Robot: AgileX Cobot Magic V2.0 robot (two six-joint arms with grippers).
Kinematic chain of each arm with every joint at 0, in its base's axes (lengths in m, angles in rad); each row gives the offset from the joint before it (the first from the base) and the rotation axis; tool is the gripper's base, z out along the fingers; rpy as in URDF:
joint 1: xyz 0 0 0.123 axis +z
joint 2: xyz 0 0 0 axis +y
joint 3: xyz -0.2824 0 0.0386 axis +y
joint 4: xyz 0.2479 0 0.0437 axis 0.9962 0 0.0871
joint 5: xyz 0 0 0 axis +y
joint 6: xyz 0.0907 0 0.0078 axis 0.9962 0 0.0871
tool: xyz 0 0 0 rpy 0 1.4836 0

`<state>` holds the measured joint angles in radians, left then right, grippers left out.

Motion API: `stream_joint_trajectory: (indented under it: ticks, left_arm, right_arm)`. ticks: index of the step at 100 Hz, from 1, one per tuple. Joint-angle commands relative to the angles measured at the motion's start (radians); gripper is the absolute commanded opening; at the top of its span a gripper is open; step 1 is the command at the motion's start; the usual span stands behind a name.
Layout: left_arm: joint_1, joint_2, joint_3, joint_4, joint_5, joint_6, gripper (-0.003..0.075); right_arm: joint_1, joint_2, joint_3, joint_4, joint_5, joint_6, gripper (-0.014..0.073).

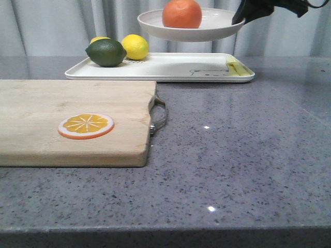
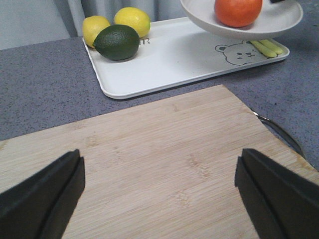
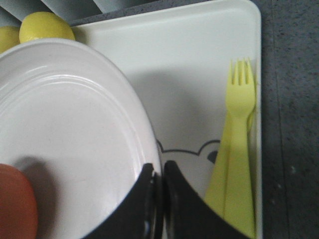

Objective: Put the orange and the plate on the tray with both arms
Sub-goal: 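Lift the plate with the right gripper and lower it onto the tray, then release the plate and raise the right gripper away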

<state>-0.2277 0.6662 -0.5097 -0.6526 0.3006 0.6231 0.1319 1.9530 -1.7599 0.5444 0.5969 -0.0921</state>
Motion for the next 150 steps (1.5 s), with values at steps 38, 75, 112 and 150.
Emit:
stream_joint_trajectory:
  ticks: [38, 75, 112, 150]
  left_arm:
    - [0.001, -0.003, -0.028, -0.017, -0.067, -0.013, 0.0588]
    - [0.001, -0.003, -0.028, -0.018, -0.067, -0.013, 0.0588]
    - [0.001, -0.003, -0.028, -0.018, -0.067, -0.013, 0.0588]
    - [0.001, -0.003, -0.028, -0.018, -0.067, -0.013, 0.0588]
  right_arm:
    - [0.012, 0.195, -0.311, 0.079, 0.019, -0.007, -0.0100]
    - [0.022, 0.227, -0.312, 0.047, -0.019, -0.007, -0.0091]
    - [0.022, 0.227, -0.312, 0.013, -0.015, -0.007, -0.0083]
    - [0.022, 0.225, -0.312, 0.011, -0.025, -0.007, 0.0358]
